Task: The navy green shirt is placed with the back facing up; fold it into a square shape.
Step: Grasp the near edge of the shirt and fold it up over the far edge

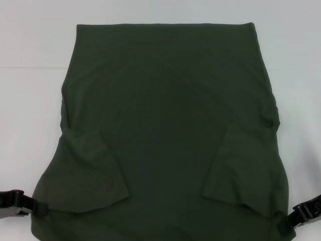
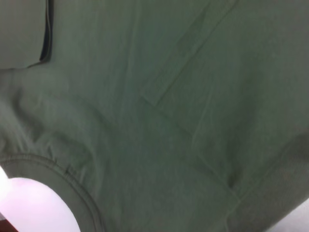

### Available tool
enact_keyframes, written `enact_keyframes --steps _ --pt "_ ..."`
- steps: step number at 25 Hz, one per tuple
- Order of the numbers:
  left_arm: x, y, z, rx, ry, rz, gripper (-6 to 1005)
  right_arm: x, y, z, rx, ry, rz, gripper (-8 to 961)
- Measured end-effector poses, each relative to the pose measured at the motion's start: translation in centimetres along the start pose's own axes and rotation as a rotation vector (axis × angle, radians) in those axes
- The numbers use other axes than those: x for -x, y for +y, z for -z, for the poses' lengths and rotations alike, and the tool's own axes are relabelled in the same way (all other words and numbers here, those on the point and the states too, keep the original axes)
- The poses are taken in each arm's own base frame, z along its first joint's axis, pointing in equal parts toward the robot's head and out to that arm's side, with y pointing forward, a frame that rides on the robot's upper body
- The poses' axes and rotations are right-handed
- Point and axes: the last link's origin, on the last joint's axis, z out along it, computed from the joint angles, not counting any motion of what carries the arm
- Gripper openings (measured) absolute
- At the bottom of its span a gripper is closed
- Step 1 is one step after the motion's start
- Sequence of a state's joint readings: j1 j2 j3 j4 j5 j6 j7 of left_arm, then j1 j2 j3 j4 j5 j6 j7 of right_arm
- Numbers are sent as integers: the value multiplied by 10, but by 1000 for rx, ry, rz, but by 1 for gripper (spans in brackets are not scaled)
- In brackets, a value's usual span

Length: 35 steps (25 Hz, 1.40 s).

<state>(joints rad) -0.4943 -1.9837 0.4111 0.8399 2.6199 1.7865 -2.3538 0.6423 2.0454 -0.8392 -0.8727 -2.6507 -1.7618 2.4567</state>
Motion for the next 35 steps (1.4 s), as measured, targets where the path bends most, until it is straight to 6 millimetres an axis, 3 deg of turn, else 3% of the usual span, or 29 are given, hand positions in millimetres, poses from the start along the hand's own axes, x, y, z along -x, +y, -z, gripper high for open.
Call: enact_keyframes --steps 6,16,21,27,35 --pt "2 0 0 21 -6 -12 33 -5 5 2 46 32 62 44" --pt "26 7 -2 167 -100 -23 34 -27 13 10 186 74 155 43" --pt "31 8 -6 202 -117 -14 34 -28 7 13 186 37 141 43" --pt "9 11 1 230 46 -14 34 -16 4 21 246 -112 94 44" --pt "-36 25 10 300 317 -52 34 5 -8 55 320 -501 45 44"
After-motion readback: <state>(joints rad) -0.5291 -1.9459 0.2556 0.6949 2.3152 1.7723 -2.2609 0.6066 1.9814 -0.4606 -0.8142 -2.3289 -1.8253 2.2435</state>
